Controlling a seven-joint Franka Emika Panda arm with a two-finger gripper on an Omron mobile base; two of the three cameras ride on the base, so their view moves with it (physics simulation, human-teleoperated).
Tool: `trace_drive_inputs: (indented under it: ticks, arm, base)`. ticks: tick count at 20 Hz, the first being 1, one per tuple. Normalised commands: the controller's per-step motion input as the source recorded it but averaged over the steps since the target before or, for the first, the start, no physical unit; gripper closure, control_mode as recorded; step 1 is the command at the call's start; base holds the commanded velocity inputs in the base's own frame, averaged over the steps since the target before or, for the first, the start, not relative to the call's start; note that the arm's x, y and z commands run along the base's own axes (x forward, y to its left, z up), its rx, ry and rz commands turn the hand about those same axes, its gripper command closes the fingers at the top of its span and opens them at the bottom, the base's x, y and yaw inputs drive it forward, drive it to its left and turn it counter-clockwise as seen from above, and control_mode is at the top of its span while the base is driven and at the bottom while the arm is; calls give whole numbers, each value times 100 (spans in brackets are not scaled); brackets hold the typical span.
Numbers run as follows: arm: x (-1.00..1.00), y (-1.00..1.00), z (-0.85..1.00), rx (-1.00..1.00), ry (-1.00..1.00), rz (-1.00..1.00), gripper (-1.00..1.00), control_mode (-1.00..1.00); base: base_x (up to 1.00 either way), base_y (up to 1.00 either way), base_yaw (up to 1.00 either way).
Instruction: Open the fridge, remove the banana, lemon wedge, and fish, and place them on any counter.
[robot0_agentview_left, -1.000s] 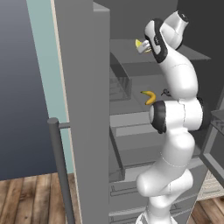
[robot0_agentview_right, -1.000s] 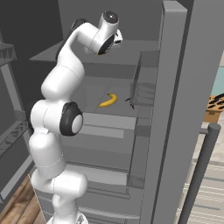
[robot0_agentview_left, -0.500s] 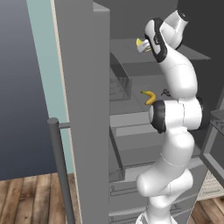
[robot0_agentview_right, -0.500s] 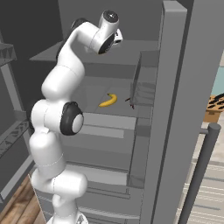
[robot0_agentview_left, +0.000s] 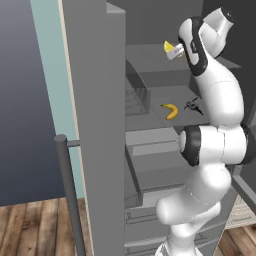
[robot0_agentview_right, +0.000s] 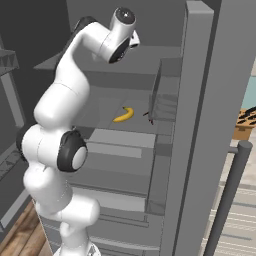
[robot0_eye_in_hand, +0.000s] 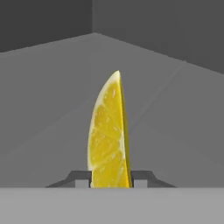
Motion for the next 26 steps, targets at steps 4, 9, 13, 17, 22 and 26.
trace_drive_inputs:
  ticks: [4,9,13,17,22,26]
  arm:
    - [-99,12,0,-2,-26,-1,100,-100]
    - [-100,18,0,0,-17,-2,100,-100]
    - [-100,14,10,0,-1,-4,100,-100]
    - [-100,3,46,0,5,-5,100,-100]
    - [-100,1,39,0,16,-5,100,-100]
    - [-96,5,5,0,15,-6,100,-100]
  base:
    - [0,0,0]
    - [0,0,0]
    - [0,0,0]
    - [0,0,0]
    - [0,0,0]
    - [0,0,0]
